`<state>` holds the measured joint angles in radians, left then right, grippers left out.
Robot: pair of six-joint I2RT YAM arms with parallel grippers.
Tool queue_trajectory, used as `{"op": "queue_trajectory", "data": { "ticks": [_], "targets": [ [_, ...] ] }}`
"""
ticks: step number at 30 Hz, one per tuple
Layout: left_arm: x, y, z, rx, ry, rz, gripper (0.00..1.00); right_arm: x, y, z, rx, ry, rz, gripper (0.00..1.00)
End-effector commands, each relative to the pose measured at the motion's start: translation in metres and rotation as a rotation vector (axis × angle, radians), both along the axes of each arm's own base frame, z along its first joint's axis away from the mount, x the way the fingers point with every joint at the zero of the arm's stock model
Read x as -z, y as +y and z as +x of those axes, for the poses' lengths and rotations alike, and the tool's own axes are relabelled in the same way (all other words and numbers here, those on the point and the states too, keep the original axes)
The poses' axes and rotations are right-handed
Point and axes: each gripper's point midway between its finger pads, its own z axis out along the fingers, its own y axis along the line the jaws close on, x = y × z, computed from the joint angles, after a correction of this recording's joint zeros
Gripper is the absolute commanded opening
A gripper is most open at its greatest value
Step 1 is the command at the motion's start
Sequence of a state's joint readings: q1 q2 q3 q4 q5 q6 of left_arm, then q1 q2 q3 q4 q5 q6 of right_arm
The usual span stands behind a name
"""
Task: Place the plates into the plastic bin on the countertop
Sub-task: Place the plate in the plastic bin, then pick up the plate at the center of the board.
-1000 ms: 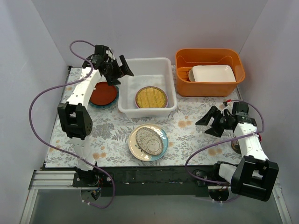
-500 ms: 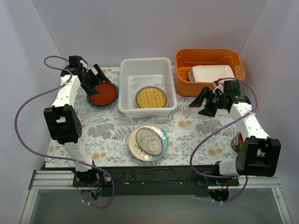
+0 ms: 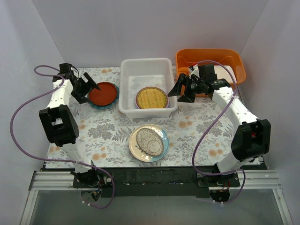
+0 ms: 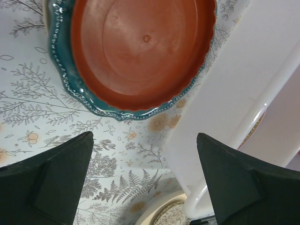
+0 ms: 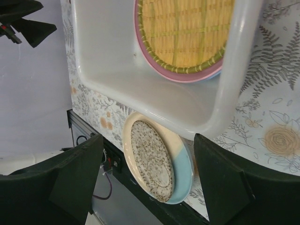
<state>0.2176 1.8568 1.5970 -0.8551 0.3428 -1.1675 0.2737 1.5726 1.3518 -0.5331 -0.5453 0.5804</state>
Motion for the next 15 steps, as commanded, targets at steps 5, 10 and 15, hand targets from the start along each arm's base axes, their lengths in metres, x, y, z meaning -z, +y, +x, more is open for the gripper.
{"op": "queue_trajectory", "data": {
  "ticks": [5,10,15],
  "targets": [
    [0.010,0.024,-0.005,-0.047,0.021,0.044,0.88,-0.044,0.051,0.013,-0.075,-0.086,0.050,0.84],
    [0.020,0.030,0.004,-0.052,0.018,0.056,0.82,-0.047,0.073,0.007,-0.117,-0.084,0.060,0.84],
    [0.036,0.035,0.009,-0.062,0.055,0.060,0.74,-0.045,0.083,0.001,-0.135,-0.074,0.065,0.84]
  ]
}}
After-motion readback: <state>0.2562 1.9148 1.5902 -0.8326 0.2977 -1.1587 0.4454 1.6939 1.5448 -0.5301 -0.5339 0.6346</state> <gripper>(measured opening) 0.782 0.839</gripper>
